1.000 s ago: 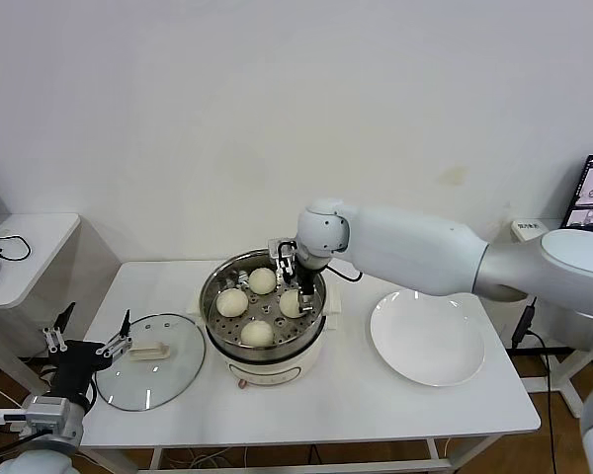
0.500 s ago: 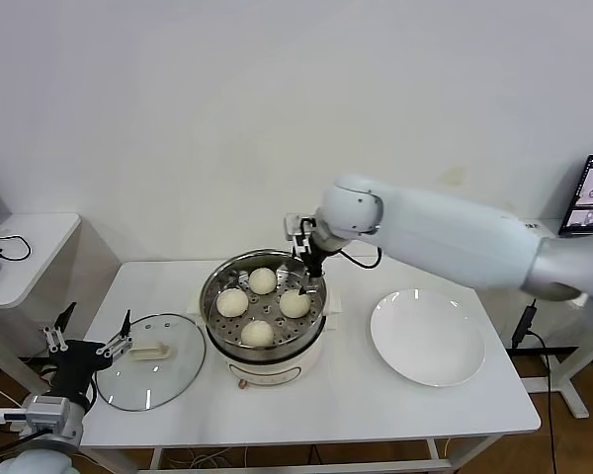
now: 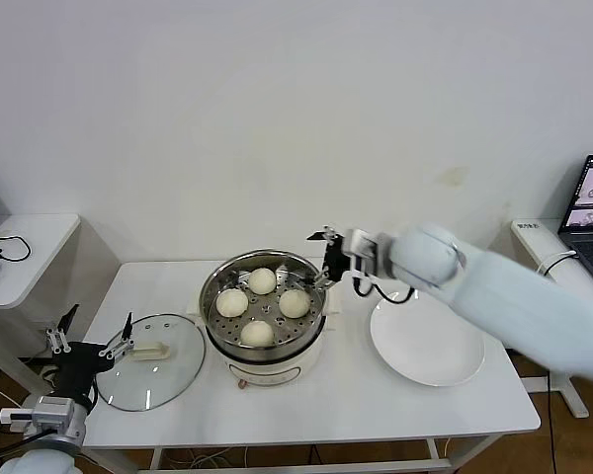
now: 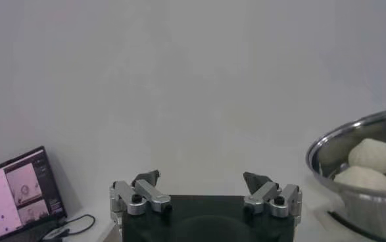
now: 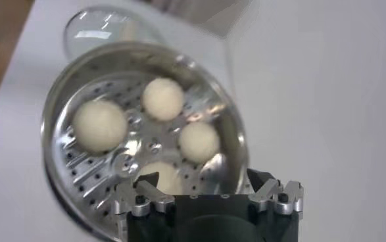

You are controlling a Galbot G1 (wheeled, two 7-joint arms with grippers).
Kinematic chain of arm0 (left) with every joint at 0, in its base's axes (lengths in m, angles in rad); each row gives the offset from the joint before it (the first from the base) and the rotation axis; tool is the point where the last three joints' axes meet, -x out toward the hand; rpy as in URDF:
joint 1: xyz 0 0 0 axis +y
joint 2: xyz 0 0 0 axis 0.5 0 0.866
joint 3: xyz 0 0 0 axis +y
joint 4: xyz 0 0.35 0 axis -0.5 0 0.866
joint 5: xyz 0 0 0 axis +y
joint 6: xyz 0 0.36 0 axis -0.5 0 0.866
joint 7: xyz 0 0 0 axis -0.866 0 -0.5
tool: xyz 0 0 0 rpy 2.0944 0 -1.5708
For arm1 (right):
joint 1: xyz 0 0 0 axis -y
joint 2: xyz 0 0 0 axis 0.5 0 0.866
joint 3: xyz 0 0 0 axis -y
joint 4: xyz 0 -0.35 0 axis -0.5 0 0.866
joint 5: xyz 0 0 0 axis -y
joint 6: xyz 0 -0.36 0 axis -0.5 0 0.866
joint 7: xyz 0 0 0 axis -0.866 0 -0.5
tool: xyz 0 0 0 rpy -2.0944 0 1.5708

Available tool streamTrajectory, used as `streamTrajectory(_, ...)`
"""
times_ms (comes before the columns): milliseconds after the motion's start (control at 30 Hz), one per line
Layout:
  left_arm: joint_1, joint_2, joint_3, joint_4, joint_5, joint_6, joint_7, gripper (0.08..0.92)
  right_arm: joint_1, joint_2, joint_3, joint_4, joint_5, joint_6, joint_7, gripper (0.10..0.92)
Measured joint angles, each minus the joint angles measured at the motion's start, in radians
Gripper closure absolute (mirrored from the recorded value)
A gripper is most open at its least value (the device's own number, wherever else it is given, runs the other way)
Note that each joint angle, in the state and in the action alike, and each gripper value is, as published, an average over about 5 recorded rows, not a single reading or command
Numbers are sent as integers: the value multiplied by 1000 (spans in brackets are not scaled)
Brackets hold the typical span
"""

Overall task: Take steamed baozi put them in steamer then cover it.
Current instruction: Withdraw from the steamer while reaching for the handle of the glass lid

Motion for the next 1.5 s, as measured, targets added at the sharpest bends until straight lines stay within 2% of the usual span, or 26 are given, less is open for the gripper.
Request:
streamTrajectory(133,-8,-1,12,18,17,-7,-2,177,-247,-19,231,40,-33,95,103,203)
streamTrajectory(300,-22,-8,30,42,46,-15,-4,177,-552,28,531,69,-96,243,181,203)
streamTrajectory(667,-31,-1,66,117,268,-65,-16,177,-1059,326,1069,107,-213,534,200,203)
streamTrajectory(1033,-25,39,61,263,795,-133,-11,177,-1376,591,1345,170,-272,614,195,203)
streamTrajectory(1233,-50,60,84,364,1027,-169,-16,177,-1478,678,1421,194,-306,640,201,203)
streamTrajectory(1500,-95,72,135,461,1199,-187,-9,177,-1553,748,1482,211,-341,659,209,203)
